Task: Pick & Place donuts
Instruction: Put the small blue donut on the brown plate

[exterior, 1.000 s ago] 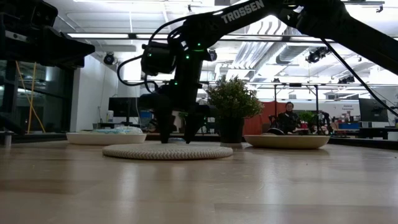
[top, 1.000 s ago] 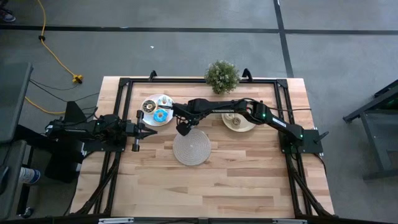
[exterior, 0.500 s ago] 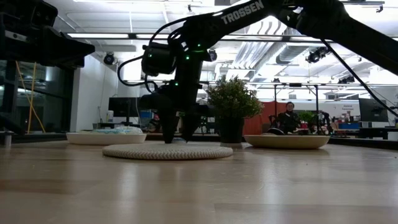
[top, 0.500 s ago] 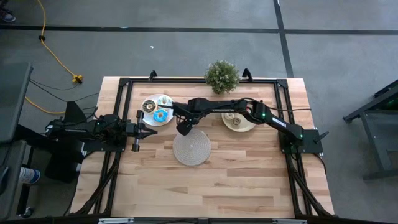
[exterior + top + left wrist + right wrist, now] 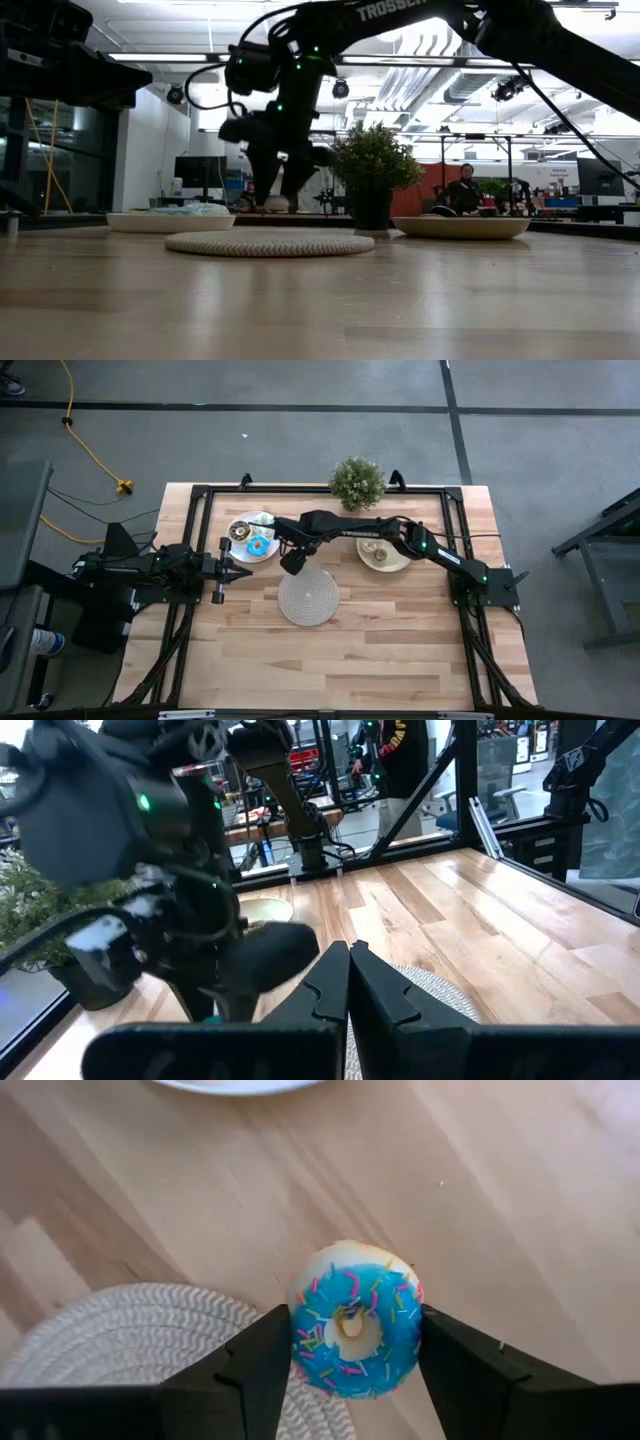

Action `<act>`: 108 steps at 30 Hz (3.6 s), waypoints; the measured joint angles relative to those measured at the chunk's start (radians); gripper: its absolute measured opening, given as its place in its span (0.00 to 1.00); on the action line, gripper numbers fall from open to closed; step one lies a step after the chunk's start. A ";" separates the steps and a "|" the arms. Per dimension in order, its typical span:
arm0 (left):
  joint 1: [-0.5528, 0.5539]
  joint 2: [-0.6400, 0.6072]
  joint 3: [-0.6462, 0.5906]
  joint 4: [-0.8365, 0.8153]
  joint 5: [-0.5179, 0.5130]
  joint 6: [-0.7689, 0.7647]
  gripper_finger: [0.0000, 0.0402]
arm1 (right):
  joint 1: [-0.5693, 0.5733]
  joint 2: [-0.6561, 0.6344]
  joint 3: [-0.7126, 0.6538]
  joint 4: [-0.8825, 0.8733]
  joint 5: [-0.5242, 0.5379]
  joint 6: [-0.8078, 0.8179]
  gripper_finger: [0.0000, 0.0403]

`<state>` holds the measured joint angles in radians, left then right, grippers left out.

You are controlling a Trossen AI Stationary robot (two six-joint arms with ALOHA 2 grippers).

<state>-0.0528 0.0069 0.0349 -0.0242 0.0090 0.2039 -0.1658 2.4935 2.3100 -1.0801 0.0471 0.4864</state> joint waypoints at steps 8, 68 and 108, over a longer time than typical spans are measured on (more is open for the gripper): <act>0.000 0.000 0.000 0.000 0.000 0.000 0.00 | 0.003 -0.043 0.010 -0.059 -0.007 -0.024 0.49; 0.000 0.000 -0.002 0.014 0.000 0.000 0.00 | -0.018 -1.294 -1.377 0.257 0.049 0.069 0.48; 0.000 0.000 -0.002 0.014 -0.001 0.000 0.00 | -0.201 -1.100 -1.635 0.472 0.151 0.201 0.48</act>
<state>-0.0525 0.0068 0.0334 -0.0097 0.0078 0.2039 -0.3672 1.3940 0.6750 -0.6079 0.1986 0.6877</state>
